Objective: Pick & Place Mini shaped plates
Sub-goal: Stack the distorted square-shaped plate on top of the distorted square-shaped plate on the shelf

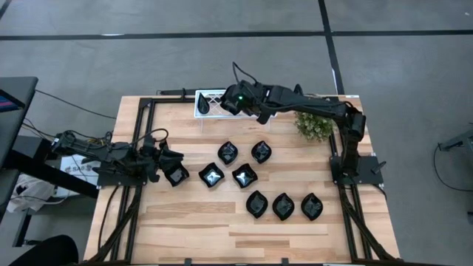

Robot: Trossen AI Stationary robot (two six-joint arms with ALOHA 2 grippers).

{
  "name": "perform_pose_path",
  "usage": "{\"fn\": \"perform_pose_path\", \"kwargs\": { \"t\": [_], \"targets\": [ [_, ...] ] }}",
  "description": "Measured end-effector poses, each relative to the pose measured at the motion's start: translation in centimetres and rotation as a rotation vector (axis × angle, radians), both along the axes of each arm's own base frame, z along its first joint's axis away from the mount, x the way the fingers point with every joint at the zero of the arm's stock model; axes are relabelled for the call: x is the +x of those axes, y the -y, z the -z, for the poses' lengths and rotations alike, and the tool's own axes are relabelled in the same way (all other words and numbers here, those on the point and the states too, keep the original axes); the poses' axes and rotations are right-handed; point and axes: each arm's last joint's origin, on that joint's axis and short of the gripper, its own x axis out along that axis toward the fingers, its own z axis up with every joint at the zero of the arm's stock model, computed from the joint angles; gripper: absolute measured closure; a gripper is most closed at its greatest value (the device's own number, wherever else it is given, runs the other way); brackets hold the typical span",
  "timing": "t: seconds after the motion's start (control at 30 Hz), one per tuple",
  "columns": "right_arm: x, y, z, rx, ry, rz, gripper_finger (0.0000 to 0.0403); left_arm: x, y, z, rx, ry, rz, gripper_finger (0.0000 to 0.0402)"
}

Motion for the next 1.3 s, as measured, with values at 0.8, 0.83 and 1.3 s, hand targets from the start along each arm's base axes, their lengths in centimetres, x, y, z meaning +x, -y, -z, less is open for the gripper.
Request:
{"fn": "perform_pose_path", "kwargs": {
  "t": [0.8,0.83,1.3],
  "targets": [
    [0.8,-0.2,1.2,0.015,-0.025,-0.007,0.0403,0.0,0.0,0.0,0.0,-0.001,-0.001,0.0314],
    [0.8,-0.2,1.2,0.014,-0.023,-0.007,0.0403,0.0,0.0,0.0,0.0,-0.001,0.0,0.0314],
    [0.8,-0.2,1.2,0.011,-0.024,-0.007,0.0375,0.0,0.0,0.0,0.0,-0.001,-0.001,0.0314]
  ]
}}
